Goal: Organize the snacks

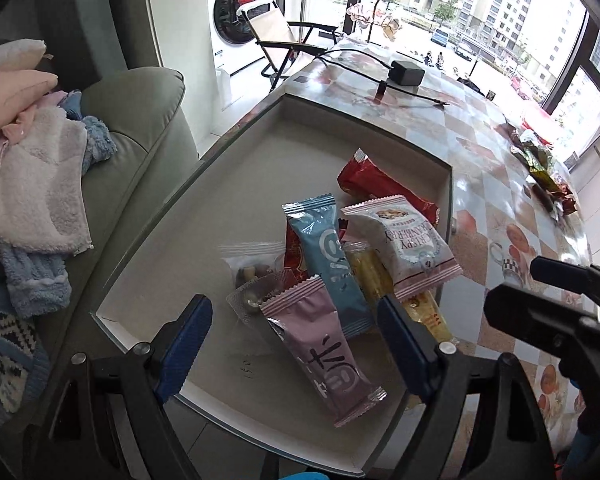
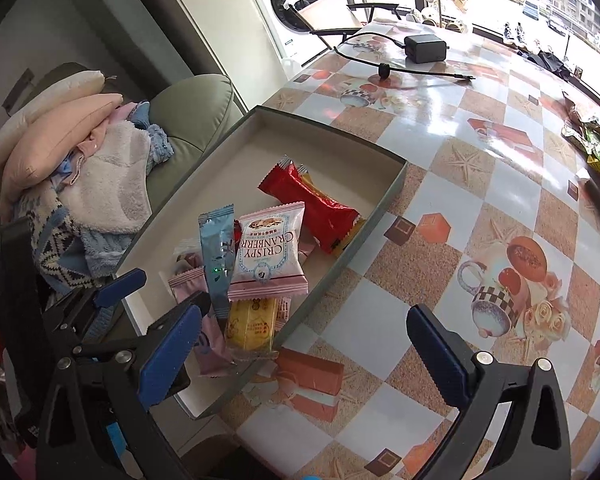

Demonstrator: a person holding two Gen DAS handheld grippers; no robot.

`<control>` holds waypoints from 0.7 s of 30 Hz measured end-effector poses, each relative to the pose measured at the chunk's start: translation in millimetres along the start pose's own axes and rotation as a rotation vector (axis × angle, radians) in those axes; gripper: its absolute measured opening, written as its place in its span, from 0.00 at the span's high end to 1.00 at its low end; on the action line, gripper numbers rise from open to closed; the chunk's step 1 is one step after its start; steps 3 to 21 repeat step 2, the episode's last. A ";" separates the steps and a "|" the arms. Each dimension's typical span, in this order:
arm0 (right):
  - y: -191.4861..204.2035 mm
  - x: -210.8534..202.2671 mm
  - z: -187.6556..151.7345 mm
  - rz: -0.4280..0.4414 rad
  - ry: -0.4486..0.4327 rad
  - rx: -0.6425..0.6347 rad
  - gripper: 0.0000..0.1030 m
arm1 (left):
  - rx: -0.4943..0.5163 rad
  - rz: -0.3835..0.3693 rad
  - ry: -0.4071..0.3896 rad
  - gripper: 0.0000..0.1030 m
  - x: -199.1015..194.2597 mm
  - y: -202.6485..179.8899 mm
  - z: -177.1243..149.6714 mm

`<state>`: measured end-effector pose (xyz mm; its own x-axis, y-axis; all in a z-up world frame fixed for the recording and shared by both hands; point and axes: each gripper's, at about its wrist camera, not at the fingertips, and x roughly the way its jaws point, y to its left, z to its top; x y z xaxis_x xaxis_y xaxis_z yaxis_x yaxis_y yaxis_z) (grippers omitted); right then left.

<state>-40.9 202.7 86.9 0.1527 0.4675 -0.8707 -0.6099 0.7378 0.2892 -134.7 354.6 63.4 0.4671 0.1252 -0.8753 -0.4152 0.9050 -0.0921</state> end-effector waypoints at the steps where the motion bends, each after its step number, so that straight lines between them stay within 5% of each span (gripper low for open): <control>1: 0.3 -1.0 -0.2 0.002 -0.003 -0.002 0.00 | -0.003 -0.009 0.001 0.16 -1.3 0.1 0.5; 21: 0.7 -2.3 -0.1 0.004 -0.005 -0.005 0.00 | -0.006 -0.013 0.003 0.15 -2.3 0.1 0.8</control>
